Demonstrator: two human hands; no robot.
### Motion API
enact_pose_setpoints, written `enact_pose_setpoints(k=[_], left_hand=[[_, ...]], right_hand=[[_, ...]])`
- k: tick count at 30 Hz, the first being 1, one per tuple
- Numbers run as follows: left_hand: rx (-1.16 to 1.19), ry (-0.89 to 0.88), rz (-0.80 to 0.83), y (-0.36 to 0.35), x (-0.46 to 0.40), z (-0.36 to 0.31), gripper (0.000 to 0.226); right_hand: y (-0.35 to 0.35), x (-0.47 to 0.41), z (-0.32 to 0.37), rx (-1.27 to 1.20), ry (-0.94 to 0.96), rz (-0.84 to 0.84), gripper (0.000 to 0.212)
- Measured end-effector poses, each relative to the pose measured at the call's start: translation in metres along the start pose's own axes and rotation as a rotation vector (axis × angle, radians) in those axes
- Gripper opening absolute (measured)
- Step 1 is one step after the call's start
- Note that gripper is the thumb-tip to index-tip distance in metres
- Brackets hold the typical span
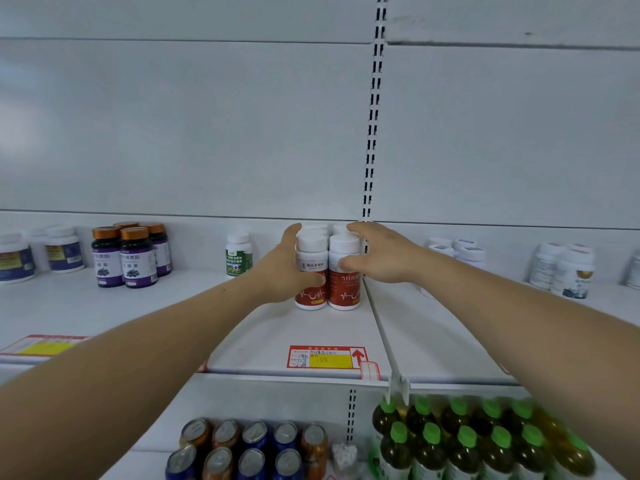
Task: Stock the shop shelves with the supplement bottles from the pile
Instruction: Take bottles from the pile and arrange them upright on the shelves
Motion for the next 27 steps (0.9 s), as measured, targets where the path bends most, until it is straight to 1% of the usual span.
enact_pose_setpoints(k=[3,7,10,15,19,21,23,27], left_hand=[[-0.040,-0.049,-0.013,0.010,0.001,-0.008,0.091],[-0.265,-0.125,-0.037,0.029,0.000,-0.023,0.087],[-0.326,-0.209,-0.007,0.030,0.004,-0.049,0.083],[-0.389,-0.326,0.104,-0.001,0.012,-0.093,0.079],[-0.382,-0.364,0.174,-0.041,0.019,-0.115,0.078],[-0.388,-0.358,0.192,-0.062,0.017,-0.122,0.077],[-0.383,-0.311,0.196,-0.081,0.008,-0.124,0.078],[-0.314,-0.108,0.201,-0.120,-0.017,-0.118,0.084]], right_hand=[[0.006,0.002,-0.002,0.037,-0.014,0.002,0.078],[0.020,0.008,-0.012,0.098,-0.066,0.016,0.081],[0.034,0.021,-0.024,0.164,-0.121,0.013,0.079],[0.062,0.048,-0.056,0.231,-0.252,-0.035,0.075],[0.080,0.062,-0.084,0.252,-0.280,-0.072,0.073],[0.087,0.066,-0.102,0.260,-0.284,-0.069,0.073],[0.093,0.068,-0.122,0.272,-0.278,-0.067,0.074],[0.099,0.062,-0.165,0.267,-0.234,-0.063,0.076]])
Point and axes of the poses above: each hand's wrist, its own x-axis away from the middle knuckle, its own y-axis out of the back of the hand, z = x × y, the point moved 6 cm from there along -x, towards the middle knuckle, and after that the axes turned 1 degree about z, right-handed, at the moved point
